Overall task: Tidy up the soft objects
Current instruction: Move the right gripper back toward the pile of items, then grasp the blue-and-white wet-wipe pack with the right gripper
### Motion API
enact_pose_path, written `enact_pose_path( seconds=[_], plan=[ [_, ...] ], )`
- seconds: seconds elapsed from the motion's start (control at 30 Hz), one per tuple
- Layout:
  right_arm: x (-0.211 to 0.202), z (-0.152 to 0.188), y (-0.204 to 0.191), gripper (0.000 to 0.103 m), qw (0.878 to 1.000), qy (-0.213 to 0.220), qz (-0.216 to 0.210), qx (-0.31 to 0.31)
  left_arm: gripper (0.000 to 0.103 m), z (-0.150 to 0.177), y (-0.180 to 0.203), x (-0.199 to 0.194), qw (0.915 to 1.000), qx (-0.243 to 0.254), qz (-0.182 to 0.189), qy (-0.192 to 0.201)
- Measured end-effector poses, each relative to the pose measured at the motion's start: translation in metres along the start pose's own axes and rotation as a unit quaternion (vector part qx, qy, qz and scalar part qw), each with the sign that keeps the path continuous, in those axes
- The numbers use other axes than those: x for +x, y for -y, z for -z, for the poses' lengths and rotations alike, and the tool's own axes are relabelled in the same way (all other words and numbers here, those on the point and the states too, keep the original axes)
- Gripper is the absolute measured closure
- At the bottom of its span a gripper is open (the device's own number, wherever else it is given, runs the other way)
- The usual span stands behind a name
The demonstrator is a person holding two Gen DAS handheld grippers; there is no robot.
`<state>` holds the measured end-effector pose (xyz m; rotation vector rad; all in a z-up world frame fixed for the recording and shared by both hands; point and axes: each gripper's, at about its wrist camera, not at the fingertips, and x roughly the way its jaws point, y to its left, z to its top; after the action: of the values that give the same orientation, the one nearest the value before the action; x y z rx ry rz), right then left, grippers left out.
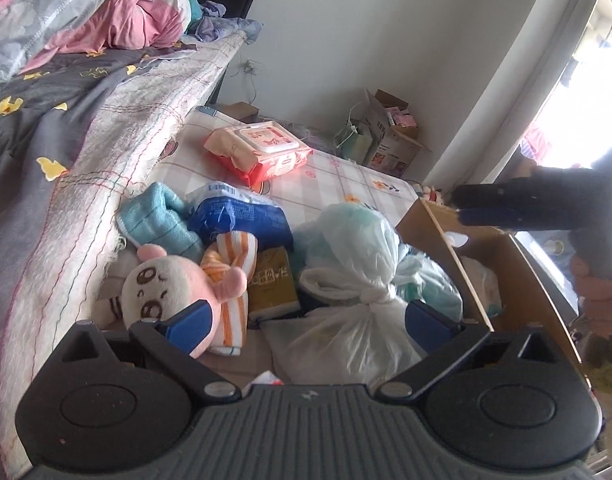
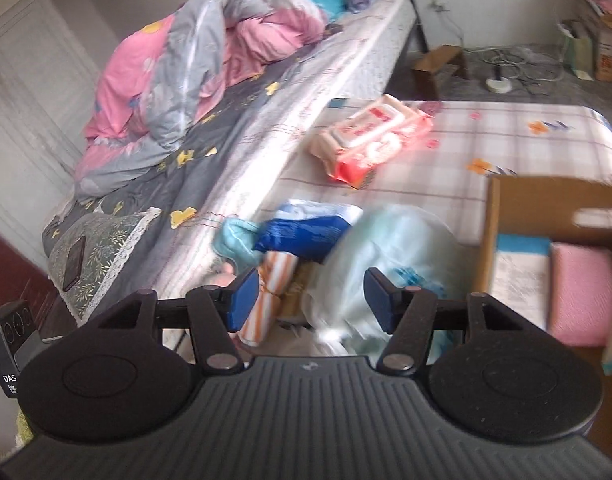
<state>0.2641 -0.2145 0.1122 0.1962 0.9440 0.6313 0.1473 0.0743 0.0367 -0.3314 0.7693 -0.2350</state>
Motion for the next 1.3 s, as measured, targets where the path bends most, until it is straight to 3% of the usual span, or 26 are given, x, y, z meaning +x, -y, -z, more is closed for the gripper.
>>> enact_pose_path(
  seconds=[0.17, 0.37, 0.53, 0.8, 1.1, 1.3],
  plan=[
    [0.046, -0.038, -0.016, 0.039, 0.999, -0.033, -0.010, -0.022, 0.000, -0.025, 0.000, 0.021, 0.9989, 0.033, -0.031, 0.011],
    [0.124, -0.070, 0.002, 0.039, 0.994, -0.094, -0.023, 0.048, 0.001, -0.061, -0.007, 0.068, 0.9946, 0.078, -0.069, -0.008],
    [0.192, -0.092, 0.039, 0.038, 0.981, -0.142, -0.016, 0.131, 0.008, -0.090, -0.027, 0.125, 0.9898, 0.083, -0.092, -0.069],
    [0.277, -0.104, 0.079, 0.033, 0.957, -0.214, 0.005, 0.195, 0.010, -0.118, -0.060, 0.193, 0.9839, 0.013, -0.063, -0.167],
    [0.317, -0.089, 0.083, 0.031, 0.939, -0.263, -0.032, 0.220, 0.008, -0.121, -0.066, 0.218, 0.9785, 0.002, -0.076, -0.192],
    [0.308, -0.087, 0.074, 0.045, 0.945, -0.232, -0.056, 0.224, 0.008, -0.123, -0.065, 0.217, 0.9800, -0.012, -0.076, -0.184]
  ],
)
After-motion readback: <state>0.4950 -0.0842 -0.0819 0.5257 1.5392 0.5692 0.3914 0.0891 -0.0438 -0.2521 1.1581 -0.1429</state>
